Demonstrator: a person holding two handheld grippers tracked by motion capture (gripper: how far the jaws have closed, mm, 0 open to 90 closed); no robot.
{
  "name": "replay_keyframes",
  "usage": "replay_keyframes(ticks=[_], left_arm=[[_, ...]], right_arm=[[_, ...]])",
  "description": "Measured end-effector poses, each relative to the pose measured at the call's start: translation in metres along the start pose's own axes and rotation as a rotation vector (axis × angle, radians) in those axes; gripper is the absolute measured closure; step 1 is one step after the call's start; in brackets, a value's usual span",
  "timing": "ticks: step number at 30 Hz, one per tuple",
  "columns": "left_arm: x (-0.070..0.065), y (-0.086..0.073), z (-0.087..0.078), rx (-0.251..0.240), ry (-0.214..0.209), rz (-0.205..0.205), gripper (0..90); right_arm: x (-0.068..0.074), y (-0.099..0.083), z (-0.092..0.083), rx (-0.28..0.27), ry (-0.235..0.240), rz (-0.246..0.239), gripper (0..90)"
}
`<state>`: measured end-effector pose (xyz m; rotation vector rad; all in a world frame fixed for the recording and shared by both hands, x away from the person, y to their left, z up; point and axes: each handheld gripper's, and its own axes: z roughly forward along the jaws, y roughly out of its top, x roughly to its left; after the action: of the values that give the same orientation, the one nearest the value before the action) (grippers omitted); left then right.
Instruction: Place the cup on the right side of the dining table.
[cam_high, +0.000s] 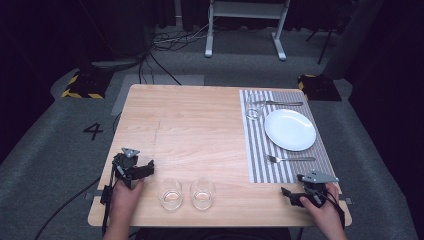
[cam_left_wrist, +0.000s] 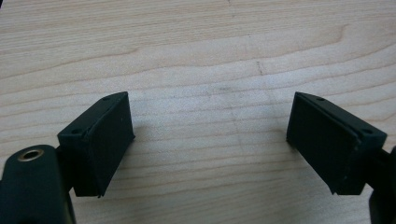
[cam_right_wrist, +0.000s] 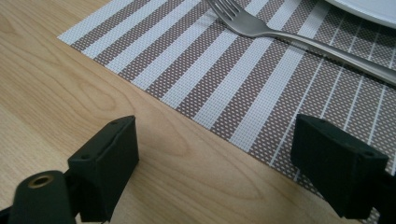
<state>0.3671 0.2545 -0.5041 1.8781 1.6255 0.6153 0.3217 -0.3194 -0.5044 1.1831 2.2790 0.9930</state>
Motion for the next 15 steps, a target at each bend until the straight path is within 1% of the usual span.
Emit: replay_keyframes(ticks=[4, 15], left_arm=[[0.0000, 0.0000, 0.0000, 0.000, 0.000, 0.000, 14.9], [0.0000, 0.0000, 0.0000, 0.000, 0.000, 0.001, 14.9]], right_arm=[[0.0062, -0.0015, -0.0017, 0.000, -0.020, 0.016, 15.4], [0.0059, -0.0015, -0.0015, -0.002, -0.018, 0.019, 15.4]])
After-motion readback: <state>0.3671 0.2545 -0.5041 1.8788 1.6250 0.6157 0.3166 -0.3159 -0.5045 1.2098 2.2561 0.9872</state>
